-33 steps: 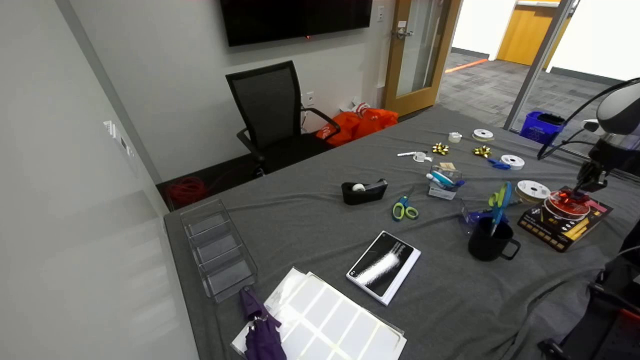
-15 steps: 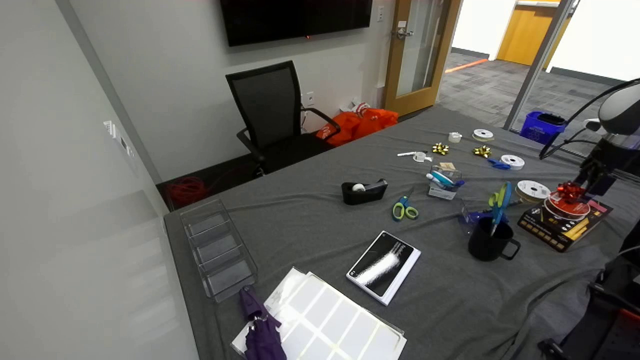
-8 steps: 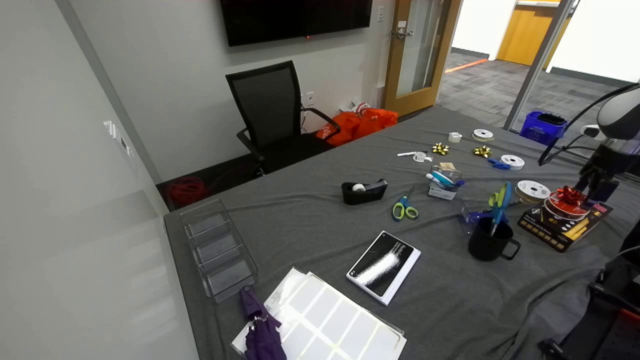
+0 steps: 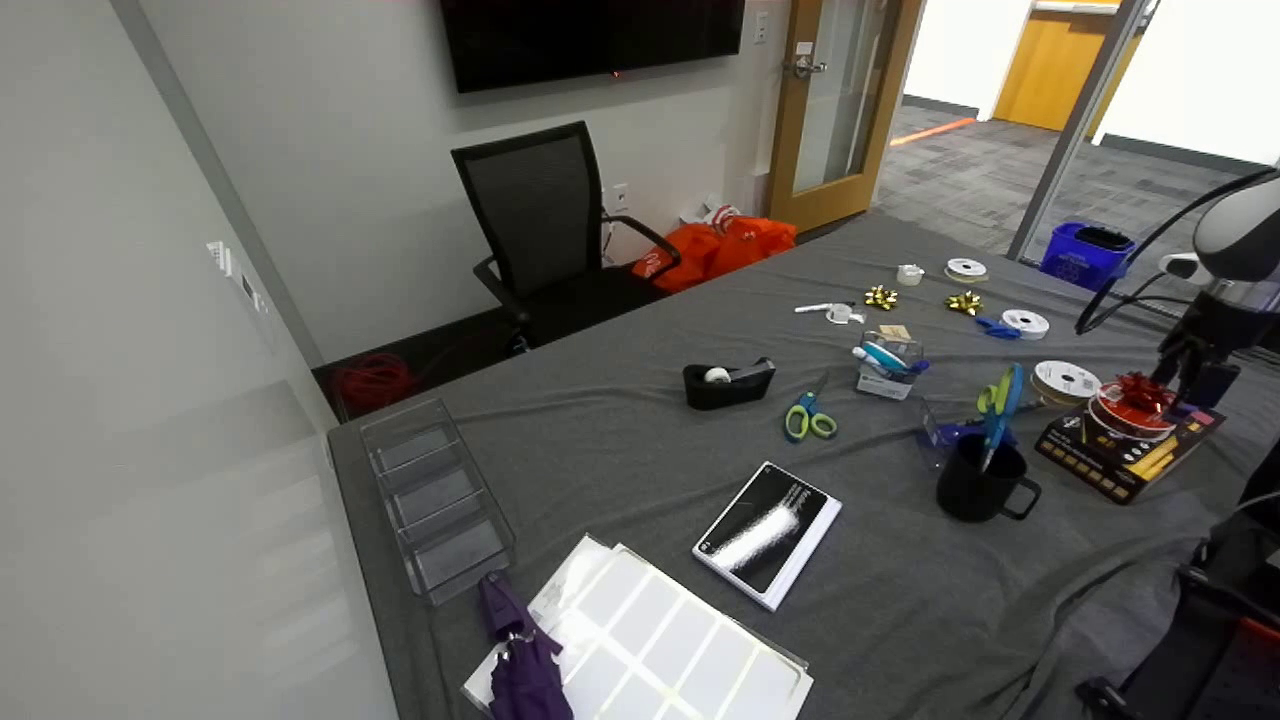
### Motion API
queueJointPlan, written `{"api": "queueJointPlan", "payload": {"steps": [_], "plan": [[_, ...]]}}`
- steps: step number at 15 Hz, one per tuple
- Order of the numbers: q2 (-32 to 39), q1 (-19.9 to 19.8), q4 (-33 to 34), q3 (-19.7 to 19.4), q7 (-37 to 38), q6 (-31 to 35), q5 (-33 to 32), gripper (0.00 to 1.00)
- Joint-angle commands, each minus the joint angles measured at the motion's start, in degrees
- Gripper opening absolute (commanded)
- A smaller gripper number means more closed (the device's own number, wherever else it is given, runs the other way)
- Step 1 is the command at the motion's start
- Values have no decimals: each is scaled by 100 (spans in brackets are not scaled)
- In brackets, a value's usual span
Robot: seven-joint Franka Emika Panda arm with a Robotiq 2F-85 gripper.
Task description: Put the red ribbon on top of the red disc.
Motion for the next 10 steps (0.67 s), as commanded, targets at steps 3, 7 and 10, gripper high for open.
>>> {"api": "queueJointPlan", "payload": {"steps": [3, 7, 10], "plan": [[-283, -1, -83, -105, -371, -336, 8, 100], [-552, 36, -105, -223, -495, -768, -48, 100], [-679, 74, -87, -315, -508, -964, -46, 100]]}}
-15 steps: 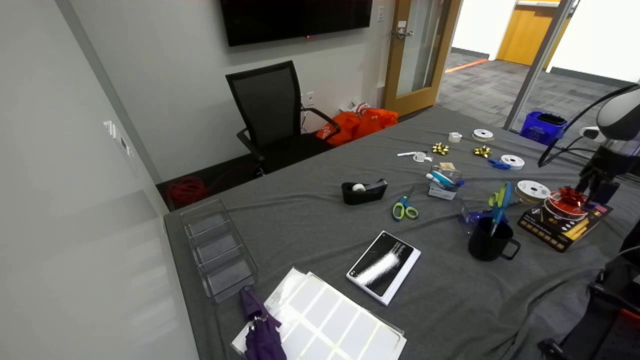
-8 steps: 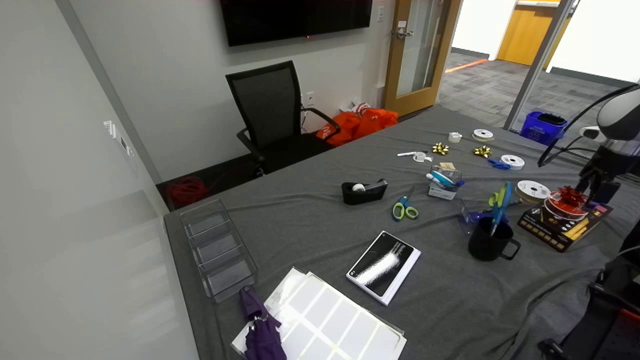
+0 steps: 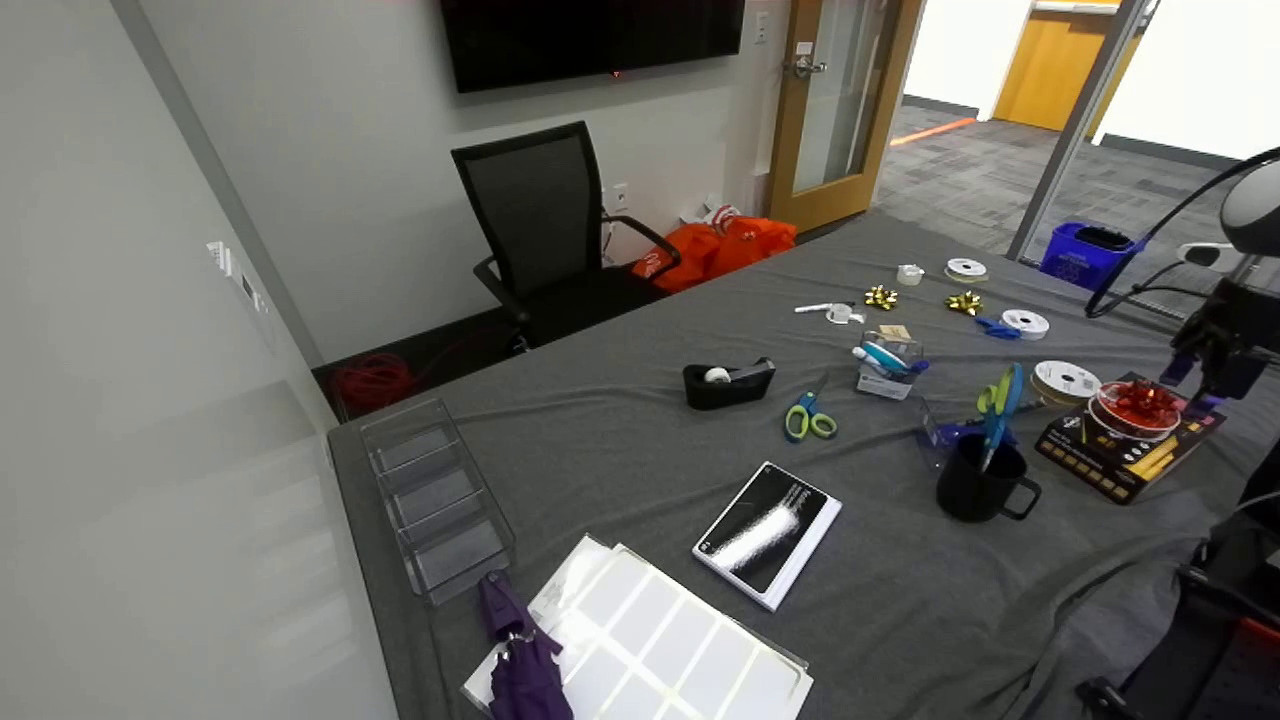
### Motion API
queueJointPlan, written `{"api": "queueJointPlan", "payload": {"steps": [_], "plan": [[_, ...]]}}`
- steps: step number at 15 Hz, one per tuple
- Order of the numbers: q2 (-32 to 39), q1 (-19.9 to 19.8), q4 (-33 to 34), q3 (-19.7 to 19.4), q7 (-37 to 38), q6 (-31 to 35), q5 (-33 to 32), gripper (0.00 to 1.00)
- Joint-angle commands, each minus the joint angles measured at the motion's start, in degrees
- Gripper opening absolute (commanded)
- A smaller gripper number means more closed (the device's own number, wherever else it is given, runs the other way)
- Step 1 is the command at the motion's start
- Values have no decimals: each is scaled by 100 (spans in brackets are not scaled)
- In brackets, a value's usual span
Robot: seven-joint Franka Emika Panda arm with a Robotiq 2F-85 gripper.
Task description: Put the red ribbon on top of the red disc.
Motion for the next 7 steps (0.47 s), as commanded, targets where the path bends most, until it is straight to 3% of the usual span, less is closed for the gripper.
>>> {"api": "queueJointPlan", "payload": {"steps": [1, 7], "plan": [[-299, 85, -82, -190, -160, -281, -45, 100], [-558, 149, -114, -293, -119, -286, -52, 100]]}}
